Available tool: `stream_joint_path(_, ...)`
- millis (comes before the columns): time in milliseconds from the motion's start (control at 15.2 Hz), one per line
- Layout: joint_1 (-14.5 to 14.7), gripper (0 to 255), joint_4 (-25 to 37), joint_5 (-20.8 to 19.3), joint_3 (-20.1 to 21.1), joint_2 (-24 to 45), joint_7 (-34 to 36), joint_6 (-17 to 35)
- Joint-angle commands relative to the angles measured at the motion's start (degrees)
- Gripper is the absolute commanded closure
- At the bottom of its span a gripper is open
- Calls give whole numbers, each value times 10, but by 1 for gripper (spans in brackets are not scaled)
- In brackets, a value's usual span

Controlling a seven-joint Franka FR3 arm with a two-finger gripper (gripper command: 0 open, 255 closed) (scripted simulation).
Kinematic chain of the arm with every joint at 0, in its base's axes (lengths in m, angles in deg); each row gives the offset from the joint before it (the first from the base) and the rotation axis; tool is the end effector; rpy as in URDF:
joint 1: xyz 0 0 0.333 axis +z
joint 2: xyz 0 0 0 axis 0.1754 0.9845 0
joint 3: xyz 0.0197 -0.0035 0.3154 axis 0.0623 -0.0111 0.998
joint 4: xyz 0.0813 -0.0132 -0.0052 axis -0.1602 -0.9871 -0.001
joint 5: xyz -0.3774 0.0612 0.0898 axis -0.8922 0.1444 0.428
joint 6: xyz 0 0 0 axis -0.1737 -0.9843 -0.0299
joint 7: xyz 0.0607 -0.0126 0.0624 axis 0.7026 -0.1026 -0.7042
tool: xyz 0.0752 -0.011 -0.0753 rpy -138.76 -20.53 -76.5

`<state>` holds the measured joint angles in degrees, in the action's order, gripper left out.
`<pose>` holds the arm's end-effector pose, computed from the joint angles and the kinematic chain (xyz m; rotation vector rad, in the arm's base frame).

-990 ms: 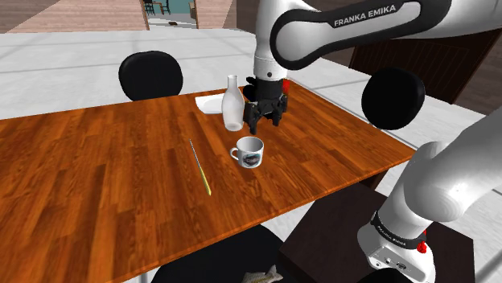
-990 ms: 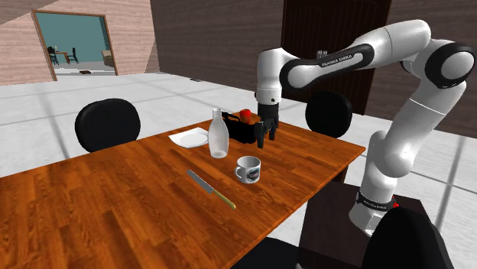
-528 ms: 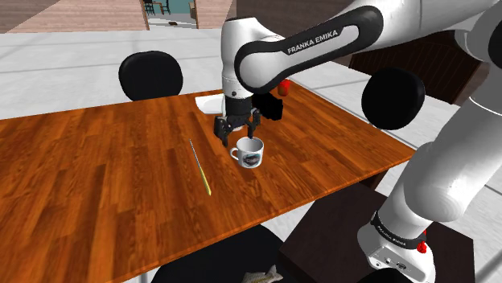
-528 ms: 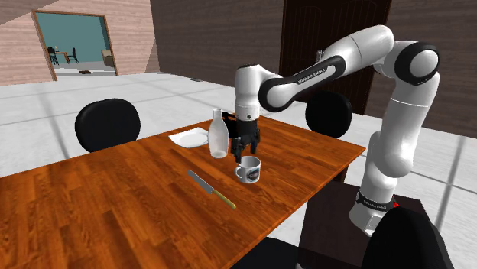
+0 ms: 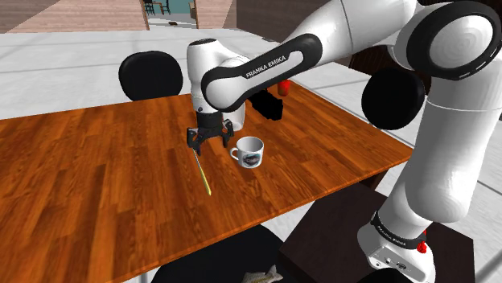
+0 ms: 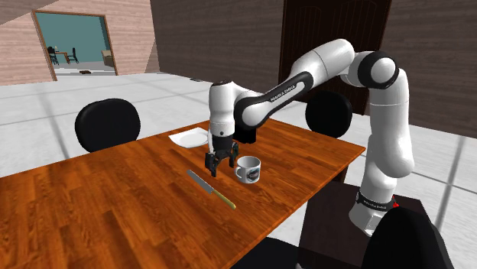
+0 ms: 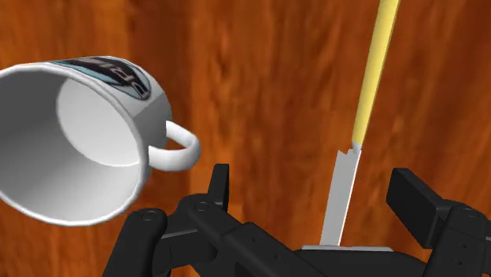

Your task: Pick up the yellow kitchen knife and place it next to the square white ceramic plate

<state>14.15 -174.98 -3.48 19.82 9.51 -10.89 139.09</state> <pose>0.5633 0.2426 0.4037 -3.0854 0.5512 -0.0169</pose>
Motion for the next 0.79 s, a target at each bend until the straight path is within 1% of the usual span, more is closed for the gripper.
stream_joint_path(0, 14, 0, 51, -24, -4, 53, 31, -1)
stream_joint_path(198, 38, 0, 130, -51, -14, 126, 67, -10)
stream_joint_path(264, 40, 0, 134, -52, -15, 129, 68, -11)
stream_joint_path(726, 43, 0, 112, -63, -22, 155, 75, 35)
